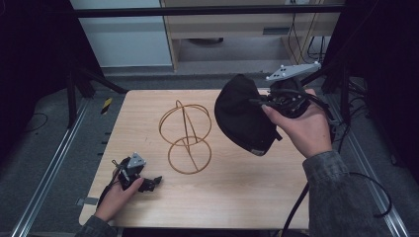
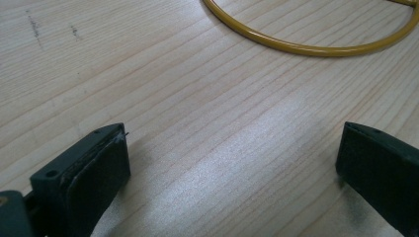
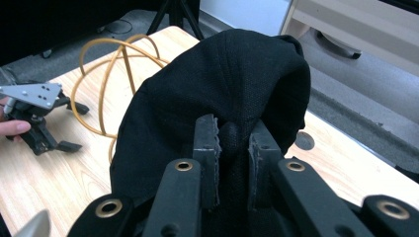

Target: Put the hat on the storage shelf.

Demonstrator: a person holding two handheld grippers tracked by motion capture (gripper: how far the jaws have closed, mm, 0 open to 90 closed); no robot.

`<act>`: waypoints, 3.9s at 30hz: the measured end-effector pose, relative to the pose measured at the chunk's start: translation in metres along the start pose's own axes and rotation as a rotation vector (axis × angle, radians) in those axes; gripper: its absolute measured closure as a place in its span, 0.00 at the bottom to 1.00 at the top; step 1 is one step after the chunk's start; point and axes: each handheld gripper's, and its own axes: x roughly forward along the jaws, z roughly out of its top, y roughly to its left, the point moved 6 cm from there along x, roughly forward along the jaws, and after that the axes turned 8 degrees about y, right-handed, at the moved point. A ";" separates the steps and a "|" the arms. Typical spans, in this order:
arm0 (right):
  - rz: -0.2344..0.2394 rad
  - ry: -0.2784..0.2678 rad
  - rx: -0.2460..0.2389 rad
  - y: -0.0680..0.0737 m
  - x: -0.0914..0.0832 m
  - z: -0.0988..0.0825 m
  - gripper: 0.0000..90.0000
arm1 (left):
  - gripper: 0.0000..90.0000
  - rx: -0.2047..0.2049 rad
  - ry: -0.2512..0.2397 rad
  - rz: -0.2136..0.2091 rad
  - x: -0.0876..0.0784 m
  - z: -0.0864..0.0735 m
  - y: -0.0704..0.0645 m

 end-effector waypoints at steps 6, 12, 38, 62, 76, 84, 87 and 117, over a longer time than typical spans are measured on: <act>0.011 -0.025 -0.024 0.009 -0.004 0.016 0.87 | 0.00 0.001 0.001 0.000 0.000 0.000 0.000; 0.022 -0.039 -0.034 0.017 -0.007 0.029 0.87 | 0.00 -0.002 -0.001 0.000 0.000 0.000 0.000; 0.138 -0.052 -0.055 0.054 0.031 0.095 0.87 | 0.00 0.001 0.000 0.001 0.000 0.000 0.000; 0.162 0.049 -0.127 0.086 0.076 0.121 0.87 | 0.00 0.005 0.000 -0.003 0.000 0.000 0.000; 0.166 0.089 -0.171 0.101 0.083 0.126 0.87 | 0.00 0.009 0.004 -0.002 0.000 0.000 0.000; 0.152 0.125 -0.203 0.110 0.097 0.127 0.86 | 0.00 0.008 0.004 -0.003 0.000 0.000 0.000; 0.147 0.135 -0.207 0.112 0.099 0.126 0.86 | 0.00 0.008 0.004 -0.002 0.000 0.000 0.000; 0.128 0.240 -0.232 0.117 0.129 0.119 0.85 | 0.00 0.010 0.004 -0.004 0.000 0.000 0.000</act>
